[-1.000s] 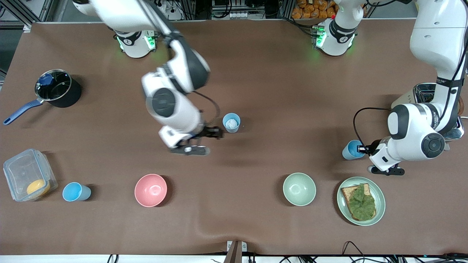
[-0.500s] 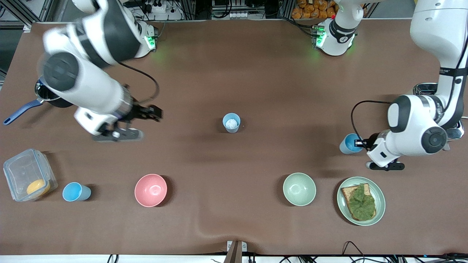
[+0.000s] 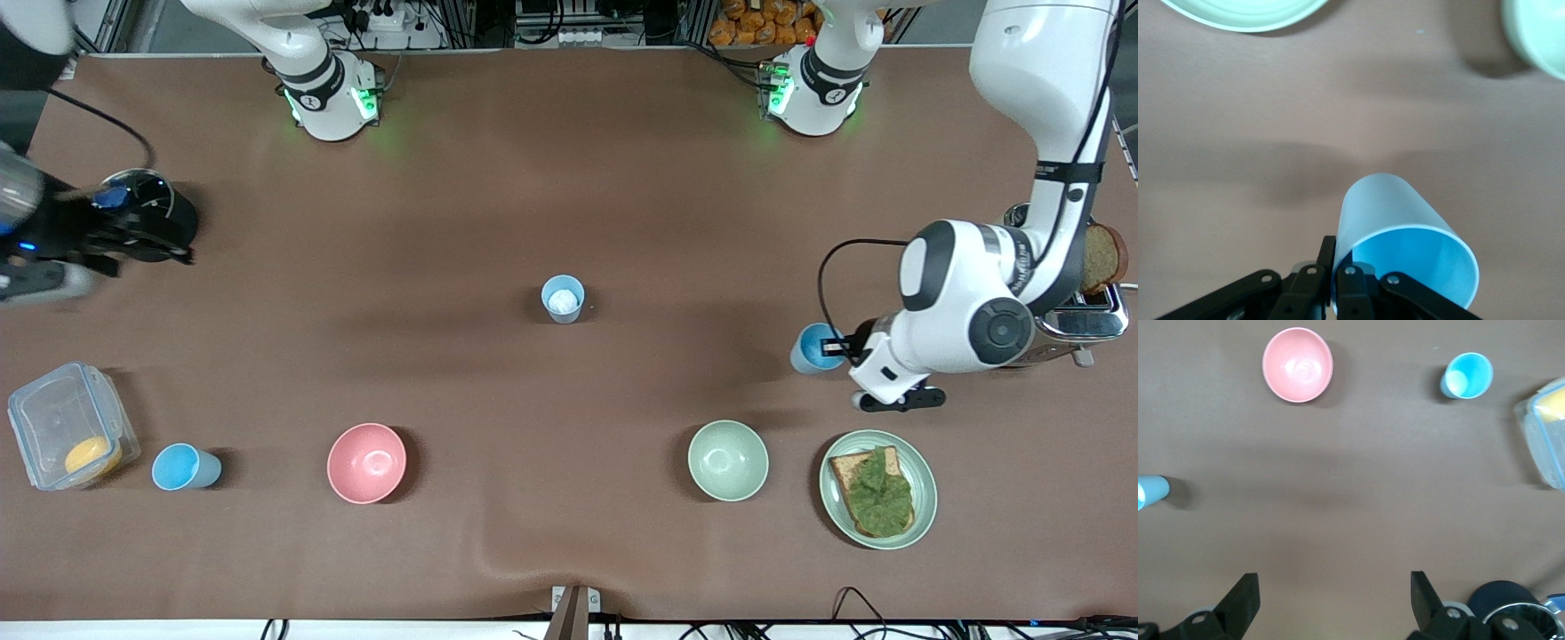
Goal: Stack blue cups with both arms
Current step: 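Carry the held blue cup with the left gripper over the placed cup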
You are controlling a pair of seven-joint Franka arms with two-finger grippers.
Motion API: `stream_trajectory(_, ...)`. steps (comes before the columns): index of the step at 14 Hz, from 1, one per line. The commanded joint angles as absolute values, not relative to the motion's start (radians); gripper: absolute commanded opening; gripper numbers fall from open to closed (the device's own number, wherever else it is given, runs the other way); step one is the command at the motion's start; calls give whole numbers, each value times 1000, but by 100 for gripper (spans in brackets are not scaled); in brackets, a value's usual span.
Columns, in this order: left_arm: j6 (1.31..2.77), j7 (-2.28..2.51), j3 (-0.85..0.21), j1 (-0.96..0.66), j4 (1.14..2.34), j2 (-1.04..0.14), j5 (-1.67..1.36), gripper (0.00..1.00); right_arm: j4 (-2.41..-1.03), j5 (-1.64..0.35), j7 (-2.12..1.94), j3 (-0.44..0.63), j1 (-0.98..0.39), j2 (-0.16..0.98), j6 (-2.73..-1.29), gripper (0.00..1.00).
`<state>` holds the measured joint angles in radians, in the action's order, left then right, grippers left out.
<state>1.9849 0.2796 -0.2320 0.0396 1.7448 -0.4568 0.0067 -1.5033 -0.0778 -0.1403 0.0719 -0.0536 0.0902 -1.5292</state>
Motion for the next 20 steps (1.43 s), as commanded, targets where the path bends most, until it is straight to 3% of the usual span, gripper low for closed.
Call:
stream_trajectory(1,1971,376,-273,34,1720,-445,3,0,-1600,-69,-146,37,-29,35,-1611,100)
stream_trajectory(8,1971,549,-344,6,1692,-449,3,0,-1629,11,-135,-52,18,-8,-1620,100)
stream_trajectory(20,1973,891,-344,-281,1591,-506,8,0,-1631,3,-129,-29,3,-3,-1628,100)
